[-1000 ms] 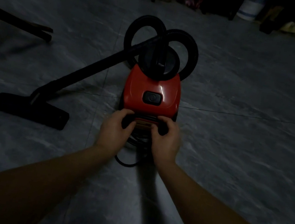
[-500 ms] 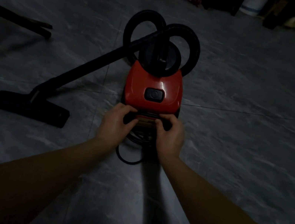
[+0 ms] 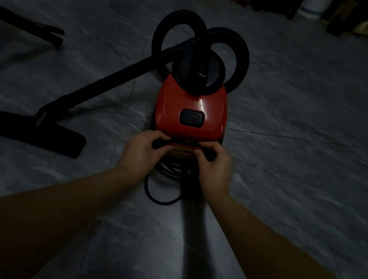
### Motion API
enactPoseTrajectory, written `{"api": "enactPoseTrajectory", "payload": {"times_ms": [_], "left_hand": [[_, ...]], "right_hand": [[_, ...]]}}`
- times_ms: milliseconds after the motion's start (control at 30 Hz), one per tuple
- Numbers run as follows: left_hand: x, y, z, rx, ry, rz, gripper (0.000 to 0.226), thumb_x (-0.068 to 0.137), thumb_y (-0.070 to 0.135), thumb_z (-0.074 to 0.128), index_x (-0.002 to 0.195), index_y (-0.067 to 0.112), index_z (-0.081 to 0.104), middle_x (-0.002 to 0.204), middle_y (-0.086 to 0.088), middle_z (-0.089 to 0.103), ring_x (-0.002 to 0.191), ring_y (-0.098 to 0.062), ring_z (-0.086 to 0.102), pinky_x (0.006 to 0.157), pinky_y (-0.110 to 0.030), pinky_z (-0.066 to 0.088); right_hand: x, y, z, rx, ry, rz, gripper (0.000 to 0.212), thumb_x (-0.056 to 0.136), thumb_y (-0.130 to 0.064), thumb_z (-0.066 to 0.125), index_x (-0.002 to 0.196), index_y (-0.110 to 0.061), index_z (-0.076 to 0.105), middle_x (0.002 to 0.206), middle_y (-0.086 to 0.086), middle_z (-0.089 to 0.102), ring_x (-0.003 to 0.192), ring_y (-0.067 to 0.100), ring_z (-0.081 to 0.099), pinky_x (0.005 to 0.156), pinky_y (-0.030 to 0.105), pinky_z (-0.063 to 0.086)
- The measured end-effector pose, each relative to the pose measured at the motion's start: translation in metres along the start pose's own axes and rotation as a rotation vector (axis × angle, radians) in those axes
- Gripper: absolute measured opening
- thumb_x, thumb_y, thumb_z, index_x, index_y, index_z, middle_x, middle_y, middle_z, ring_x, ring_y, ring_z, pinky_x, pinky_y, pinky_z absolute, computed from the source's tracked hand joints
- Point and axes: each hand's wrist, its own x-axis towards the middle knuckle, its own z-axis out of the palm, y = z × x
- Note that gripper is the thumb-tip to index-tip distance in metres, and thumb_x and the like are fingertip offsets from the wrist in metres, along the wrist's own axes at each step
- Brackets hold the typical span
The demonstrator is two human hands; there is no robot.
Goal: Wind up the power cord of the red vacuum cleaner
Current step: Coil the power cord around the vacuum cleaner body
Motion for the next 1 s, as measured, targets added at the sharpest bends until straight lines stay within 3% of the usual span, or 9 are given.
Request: {"api": "enactPoseTrajectory", "payload": {"times_ms": [167, 367, 533, 733, 1000], "left_hand": [[0.003, 0.002, -0.002, 0.032, -0.006, 0.041, 0.021, 0.083, 0.023, 0.077, 0.102, 0.015, 0.074, 0.100, -0.001, 0.072, 0.092, -0.014, 0.066, 0.084, -0.025, 0.051], [0.005, 0.002, -0.002, 0.053, -0.020, 0.045, 0.025, 0.083, 0.023, 0.077, 0.106, 0.014, 0.075, 0.102, -0.003, 0.073, 0.094, -0.016, 0.067, 0.087, -0.031, 0.054], [0.001, 0.001, -0.001, 0.070, 0.001, 0.014, 0.025, 0.085, 0.027, 0.074, 0.108, 0.019, 0.071, 0.104, -0.001, 0.072, 0.094, -0.015, 0.066, 0.085, -0.028, 0.053], [-0.005, -0.002, -0.006, 0.110, 0.006, 0.077, 0.027, 0.085, 0.023, 0.074, 0.110, 0.019, 0.067, 0.100, -0.002, 0.072, 0.089, -0.017, 0.067, 0.079, -0.032, 0.056], [-0.004, -0.003, -0.002, 0.001, -0.005, 0.043, 0.018, 0.083, 0.020, 0.075, 0.097, 0.021, 0.065, 0.089, 0.004, 0.070, 0.081, -0.014, 0.066, 0.075, -0.036, 0.057]], "right_hand": [[0.003, 0.000, 0.000, 0.019, -0.005, 0.007, 0.014, 0.087, -0.022, 0.071, 0.094, -0.033, 0.067, 0.102, -0.006, 0.069, 0.098, 0.009, 0.066, 0.088, 0.037, 0.059], [0.007, -0.005, -0.002, 0.008, -0.016, 0.026, 0.015, 0.086, -0.022, 0.072, 0.093, -0.035, 0.069, 0.101, -0.008, 0.070, 0.096, 0.009, 0.067, 0.087, 0.037, 0.059], [-0.005, -0.013, -0.010, -0.079, 0.009, 0.003, 0.018, 0.090, -0.021, 0.069, 0.105, -0.030, 0.069, 0.098, -0.015, 0.067, 0.092, -0.001, 0.063, 0.084, 0.024, 0.056], [-0.009, -0.018, -0.016, -0.125, -0.020, -0.026, 0.021, 0.085, -0.025, 0.075, 0.099, -0.032, 0.061, 0.090, -0.020, 0.064, 0.084, -0.005, 0.063, 0.075, 0.018, 0.055], [-0.004, -0.017, -0.017, -0.193, -0.022, -0.056, 0.011, 0.089, -0.022, 0.071, 0.091, -0.028, 0.062, 0.084, -0.015, 0.067, 0.076, -0.001, 0.065, 0.068, 0.023, 0.055]]}}
